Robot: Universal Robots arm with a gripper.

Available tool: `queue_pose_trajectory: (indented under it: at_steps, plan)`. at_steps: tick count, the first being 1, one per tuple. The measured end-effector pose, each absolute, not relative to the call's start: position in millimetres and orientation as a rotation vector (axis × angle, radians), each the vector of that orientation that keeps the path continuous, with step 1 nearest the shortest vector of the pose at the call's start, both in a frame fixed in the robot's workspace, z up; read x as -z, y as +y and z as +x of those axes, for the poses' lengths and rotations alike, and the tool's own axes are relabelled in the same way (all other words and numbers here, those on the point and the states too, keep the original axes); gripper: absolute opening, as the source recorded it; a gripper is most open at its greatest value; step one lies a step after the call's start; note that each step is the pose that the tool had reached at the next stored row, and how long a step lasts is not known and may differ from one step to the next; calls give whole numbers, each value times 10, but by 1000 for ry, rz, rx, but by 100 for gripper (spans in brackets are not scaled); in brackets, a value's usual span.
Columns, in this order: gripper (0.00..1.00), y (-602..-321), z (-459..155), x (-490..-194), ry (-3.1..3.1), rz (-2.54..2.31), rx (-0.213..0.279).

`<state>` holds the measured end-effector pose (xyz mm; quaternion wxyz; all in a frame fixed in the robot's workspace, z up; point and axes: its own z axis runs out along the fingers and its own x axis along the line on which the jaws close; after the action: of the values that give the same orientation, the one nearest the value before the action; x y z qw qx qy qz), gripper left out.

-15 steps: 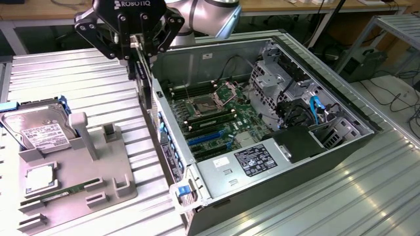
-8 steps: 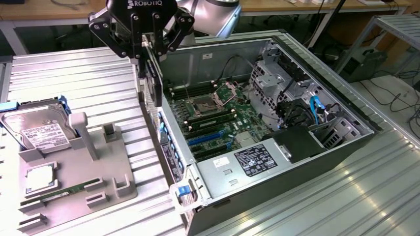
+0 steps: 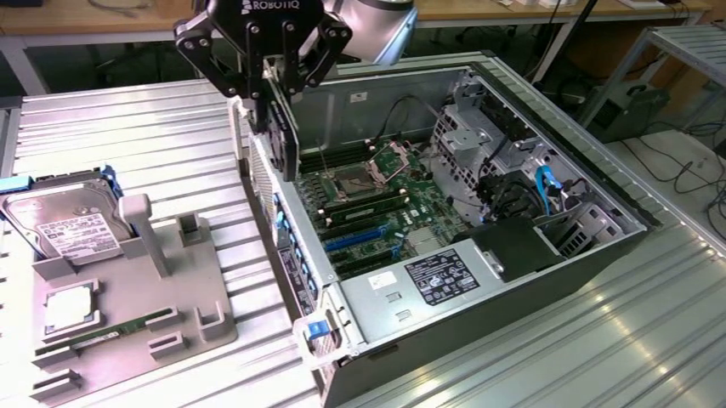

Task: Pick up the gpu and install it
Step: 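Pick up the gpu and move the gpu toward the slot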

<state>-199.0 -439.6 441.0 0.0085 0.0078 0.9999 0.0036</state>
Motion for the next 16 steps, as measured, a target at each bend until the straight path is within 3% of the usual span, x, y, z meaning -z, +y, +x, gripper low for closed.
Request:
queue_pose_trajectory:
  at_steps: [16]
  plan:
    - [28,-4396,-1829,-4410,3124,24,-9]
